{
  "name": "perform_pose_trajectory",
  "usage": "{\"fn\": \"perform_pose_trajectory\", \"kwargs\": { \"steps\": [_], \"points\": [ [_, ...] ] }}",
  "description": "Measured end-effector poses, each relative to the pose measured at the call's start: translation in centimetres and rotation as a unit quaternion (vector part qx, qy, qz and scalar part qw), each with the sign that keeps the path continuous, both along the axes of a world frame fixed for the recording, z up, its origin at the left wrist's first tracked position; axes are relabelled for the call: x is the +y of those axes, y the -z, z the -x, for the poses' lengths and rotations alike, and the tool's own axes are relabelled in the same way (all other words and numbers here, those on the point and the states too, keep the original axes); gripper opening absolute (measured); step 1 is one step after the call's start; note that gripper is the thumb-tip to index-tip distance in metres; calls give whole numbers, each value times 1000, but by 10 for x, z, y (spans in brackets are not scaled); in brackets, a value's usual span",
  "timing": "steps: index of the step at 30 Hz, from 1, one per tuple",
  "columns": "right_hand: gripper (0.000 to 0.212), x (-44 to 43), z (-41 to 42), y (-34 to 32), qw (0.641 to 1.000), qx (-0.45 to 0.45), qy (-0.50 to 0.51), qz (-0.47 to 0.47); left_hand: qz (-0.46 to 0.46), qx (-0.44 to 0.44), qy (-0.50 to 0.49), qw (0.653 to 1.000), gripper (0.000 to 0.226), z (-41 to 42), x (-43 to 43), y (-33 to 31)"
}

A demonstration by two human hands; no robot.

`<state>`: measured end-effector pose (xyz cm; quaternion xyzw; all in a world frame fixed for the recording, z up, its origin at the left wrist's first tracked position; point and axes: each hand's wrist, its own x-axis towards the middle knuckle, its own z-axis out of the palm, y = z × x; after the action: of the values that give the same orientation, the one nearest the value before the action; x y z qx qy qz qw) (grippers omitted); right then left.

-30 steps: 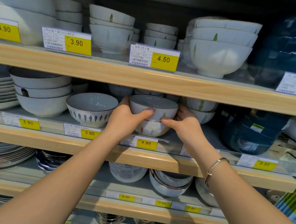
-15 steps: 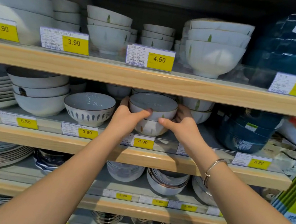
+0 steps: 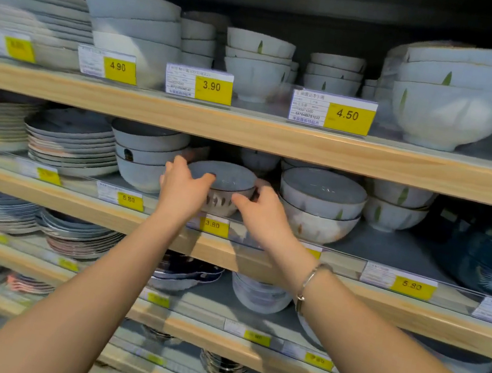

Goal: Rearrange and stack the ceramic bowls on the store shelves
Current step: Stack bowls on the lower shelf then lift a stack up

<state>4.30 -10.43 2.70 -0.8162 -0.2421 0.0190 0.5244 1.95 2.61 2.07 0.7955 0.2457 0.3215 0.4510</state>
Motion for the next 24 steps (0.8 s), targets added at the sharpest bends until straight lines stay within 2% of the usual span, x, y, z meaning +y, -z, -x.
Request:
{"fn": "perform_pose_trajectory", "kwargs": {
  "steps": [4, 7, 10, 13, 16, 19, 21, 24],
  "points": [
    [41, 23, -21, 1, 997, 75, 9, 20, 12, 92, 20, 995, 64, -3, 27, 5],
    [40, 31, -28, 2, 992, 122, -12, 5, -47, 186, 6, 981, 47, -8, 36, 7],
    [44, 31, -31, 2, 986, 163, 0, -16, -63, 214, 8, 975, 36, -10, 32, 3],
    [45, 28, -28, 5, 990, 139, 9, -21, -44, 187, 9, 981, 35, -10, 33, 6],
    [47, 26, -22, 7, 998, 64, 17, -9, 55, 103, 14, 993, 48, -7, 32, 8],
    [42, 27, -19, 10, 999, 11, 30, -8, 129, 34, 38, 990, 46, -6, 29, 3],
    [35, 26, -15, 10, 999, -15, 40, -13, 208, -12, 78, 975, 42, -6, 23, -2],
    [24, 20, -11, 11, 998, -45, 55, 0, 344, -74, 145, 925, 44, -3, 17, -9]
  ]
}}
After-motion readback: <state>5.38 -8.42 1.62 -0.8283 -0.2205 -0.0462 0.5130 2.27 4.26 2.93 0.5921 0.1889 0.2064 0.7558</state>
